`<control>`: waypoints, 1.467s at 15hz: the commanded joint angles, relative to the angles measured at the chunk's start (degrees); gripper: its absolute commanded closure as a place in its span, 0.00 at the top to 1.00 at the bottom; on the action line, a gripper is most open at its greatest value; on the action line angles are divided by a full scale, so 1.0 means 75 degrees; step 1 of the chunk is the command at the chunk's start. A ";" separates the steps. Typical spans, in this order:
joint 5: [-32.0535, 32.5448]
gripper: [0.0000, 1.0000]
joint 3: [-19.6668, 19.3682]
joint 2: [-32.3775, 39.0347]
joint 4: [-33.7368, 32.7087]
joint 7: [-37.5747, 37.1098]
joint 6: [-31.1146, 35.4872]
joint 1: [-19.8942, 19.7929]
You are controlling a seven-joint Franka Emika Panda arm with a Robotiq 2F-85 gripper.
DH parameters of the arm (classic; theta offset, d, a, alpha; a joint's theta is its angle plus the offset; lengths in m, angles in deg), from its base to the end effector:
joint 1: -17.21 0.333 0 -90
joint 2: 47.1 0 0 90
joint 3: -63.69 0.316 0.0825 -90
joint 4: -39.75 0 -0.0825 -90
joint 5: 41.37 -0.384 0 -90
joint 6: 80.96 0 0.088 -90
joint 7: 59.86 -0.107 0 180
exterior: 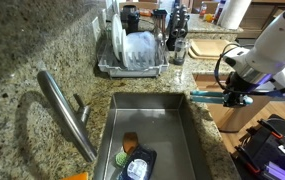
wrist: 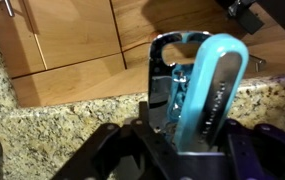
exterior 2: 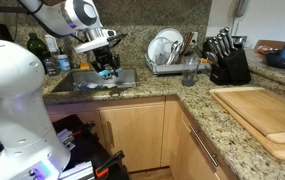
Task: Remove the can opener from the top of the chopping board and move it to the left side of the counter
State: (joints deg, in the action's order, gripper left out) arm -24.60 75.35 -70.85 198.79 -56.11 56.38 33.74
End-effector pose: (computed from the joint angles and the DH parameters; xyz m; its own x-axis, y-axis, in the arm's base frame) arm 0.3291 0.1669 0.3344 0.7302 0.6826 -0.0292 0.6620 -0.6963 0.2774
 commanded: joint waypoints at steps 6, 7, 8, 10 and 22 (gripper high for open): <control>-0.0112 0.28 -0.0201 0.1184 -0.0656 0.1152 0.0623 -0.0138; -0.0197 0.28 -0.0314 0.1506 -0.0914 0.1386 0.0708 -0.0179; -0.0304 0.28 -0.0408 0.1790 -0.1145 0.1584 0.0761 -0.0201; -0.0418 0.28 -0.0490 0.2400 -0.1764 0.1562 0.0507 -0.0395; -0.0438 0.28 -0.0652 0.3243 -0.2529 0.3028 0.0569 -0.0699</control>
State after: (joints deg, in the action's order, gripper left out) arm -22.28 72.09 -51.82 186.50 -43.01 61.04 30.18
